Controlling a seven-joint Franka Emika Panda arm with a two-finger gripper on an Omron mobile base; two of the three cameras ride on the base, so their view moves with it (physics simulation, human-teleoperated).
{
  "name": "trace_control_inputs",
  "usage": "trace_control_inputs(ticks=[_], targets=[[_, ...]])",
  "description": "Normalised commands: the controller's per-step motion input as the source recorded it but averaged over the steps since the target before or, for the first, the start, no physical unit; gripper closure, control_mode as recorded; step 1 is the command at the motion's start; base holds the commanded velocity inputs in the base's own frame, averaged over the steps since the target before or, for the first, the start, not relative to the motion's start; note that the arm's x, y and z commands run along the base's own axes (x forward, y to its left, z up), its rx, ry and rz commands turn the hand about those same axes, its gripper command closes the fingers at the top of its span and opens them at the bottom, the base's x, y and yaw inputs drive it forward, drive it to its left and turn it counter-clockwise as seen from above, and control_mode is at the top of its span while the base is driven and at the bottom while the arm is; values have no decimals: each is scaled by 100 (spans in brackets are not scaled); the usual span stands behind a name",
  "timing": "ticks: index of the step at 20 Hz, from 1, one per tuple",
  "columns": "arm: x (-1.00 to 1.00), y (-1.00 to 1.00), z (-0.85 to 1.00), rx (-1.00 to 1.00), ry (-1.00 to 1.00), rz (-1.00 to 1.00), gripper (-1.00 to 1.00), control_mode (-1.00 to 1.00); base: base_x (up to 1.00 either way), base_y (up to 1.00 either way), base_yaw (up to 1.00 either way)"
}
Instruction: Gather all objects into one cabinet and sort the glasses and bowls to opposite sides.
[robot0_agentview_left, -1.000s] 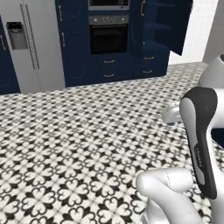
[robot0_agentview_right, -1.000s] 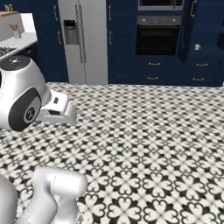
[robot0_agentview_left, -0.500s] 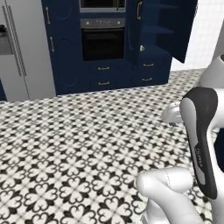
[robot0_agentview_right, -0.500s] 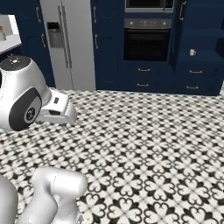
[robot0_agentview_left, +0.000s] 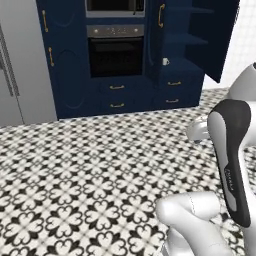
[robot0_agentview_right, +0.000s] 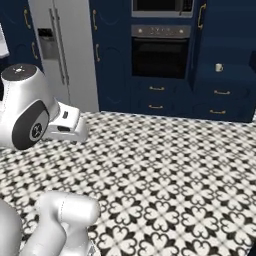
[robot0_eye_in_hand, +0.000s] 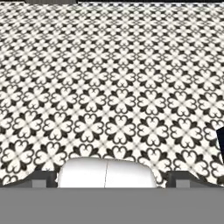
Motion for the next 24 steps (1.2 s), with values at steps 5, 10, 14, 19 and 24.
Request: trace_control_inputs(ticks=[5,10,14,19,24], targets=[[0,0,0,0,0,0,-100,100,100,-46,9],[0,0,0,0,0,0,-100,100,100,-47,6],[0,0,0,0,0,0,-100,100,100,-45,4],[0,0,0,0,0,0,-100,100,100,-46,4],[0,0,0,0,0,0,-100,100,100,-76,3]])
